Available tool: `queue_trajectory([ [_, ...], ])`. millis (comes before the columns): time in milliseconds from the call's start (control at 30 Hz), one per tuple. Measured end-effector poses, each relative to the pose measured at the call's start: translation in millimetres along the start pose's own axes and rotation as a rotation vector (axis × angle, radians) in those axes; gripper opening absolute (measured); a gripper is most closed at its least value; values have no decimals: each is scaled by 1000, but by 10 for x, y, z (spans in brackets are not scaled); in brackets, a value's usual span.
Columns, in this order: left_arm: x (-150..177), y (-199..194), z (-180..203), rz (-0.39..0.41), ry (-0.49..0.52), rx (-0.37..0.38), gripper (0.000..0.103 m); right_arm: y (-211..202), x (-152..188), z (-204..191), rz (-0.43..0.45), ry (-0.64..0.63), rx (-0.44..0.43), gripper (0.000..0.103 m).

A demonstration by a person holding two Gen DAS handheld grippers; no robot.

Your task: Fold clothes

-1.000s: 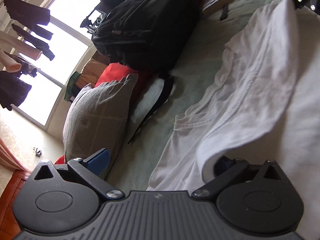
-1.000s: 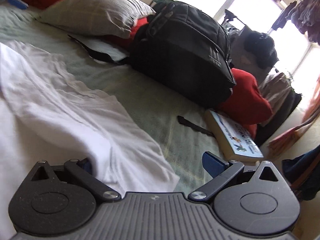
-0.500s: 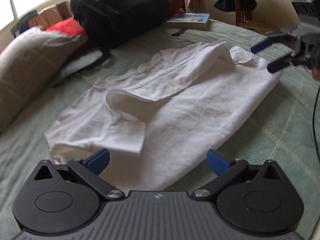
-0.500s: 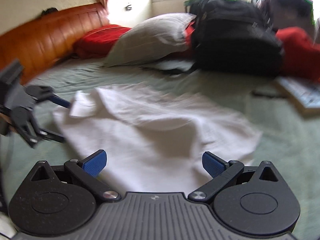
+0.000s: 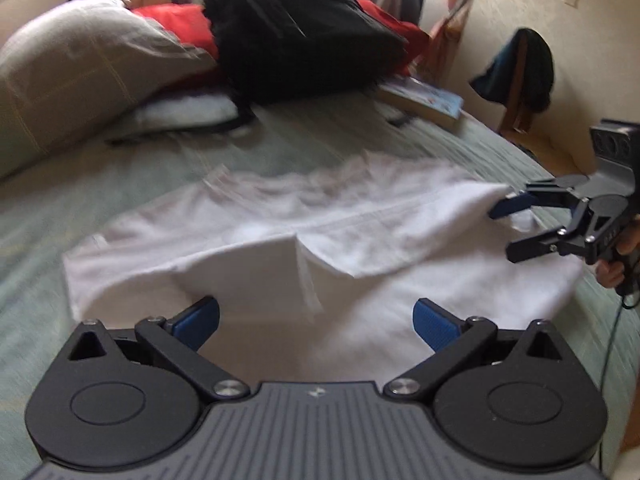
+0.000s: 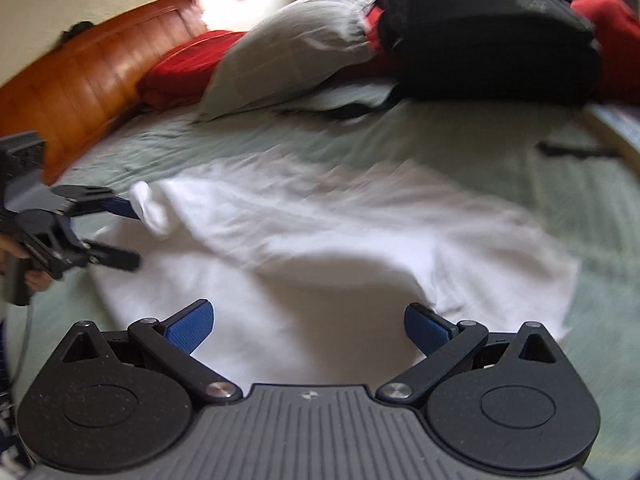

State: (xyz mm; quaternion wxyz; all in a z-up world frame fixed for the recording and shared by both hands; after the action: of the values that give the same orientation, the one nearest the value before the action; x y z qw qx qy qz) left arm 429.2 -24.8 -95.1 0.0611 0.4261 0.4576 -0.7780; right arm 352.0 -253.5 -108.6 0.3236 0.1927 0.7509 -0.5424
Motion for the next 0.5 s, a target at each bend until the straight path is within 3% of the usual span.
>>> queue_trajectory([
  [267, -402, -36, -563, 95, -32, -205, 102, 16, -516, 266, 74, -89, 153, 103],
  [400, -435, -148, -594, 127, -39, -239, 102, 30, -694, 470, 121, -64, 247, 103],
  [500, -422, -272, -420, 142, 22, -215, 102, -24, -714, 470, 137, -37, 242, 103],
])
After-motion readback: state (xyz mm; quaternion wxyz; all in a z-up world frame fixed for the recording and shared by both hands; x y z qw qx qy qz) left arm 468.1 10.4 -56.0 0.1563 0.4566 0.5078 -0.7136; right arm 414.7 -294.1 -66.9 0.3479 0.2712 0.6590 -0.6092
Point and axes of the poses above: each gripper's, at about its wrist camera, not at the fingertips, and y roughly the way its jaws point, z to its right, x to its underside, the point moved 10 cm from there along y, roughly the way its jaws point, and after that the axes turned 5 degrees about x, right-handed, at the moved point
